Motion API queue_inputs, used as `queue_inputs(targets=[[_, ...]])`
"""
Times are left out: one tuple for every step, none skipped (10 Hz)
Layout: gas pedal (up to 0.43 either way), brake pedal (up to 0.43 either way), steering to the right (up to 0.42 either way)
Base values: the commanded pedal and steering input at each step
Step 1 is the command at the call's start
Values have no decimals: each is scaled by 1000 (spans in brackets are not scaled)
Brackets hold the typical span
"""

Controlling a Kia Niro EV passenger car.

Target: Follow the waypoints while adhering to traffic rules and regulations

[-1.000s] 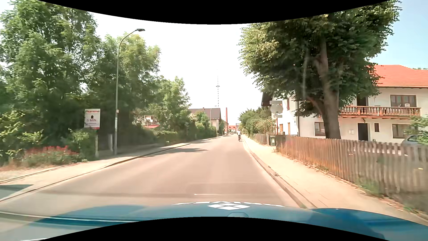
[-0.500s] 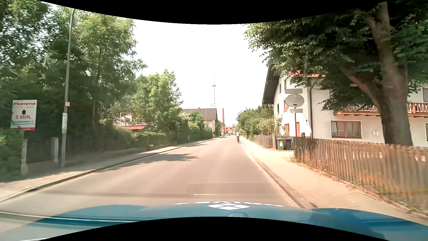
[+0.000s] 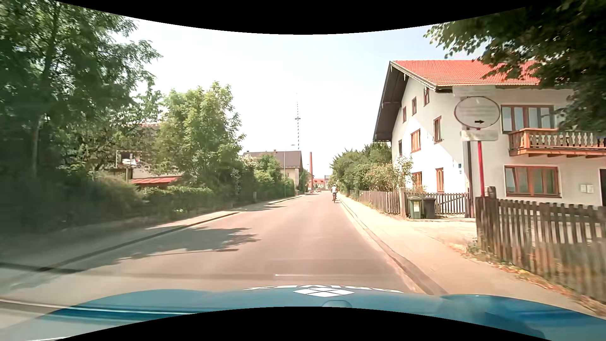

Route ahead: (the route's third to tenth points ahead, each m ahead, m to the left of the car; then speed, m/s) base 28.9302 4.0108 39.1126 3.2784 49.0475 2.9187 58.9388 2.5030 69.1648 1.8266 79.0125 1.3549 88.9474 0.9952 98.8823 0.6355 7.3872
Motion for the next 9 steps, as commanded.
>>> queue_inputs(targets=[[110,0,20],[110,0,20],[110,0,20],[110,0,20],[110,0,19],[98,0,16],[98,0,14],[98,0,14],[98,0,12]])
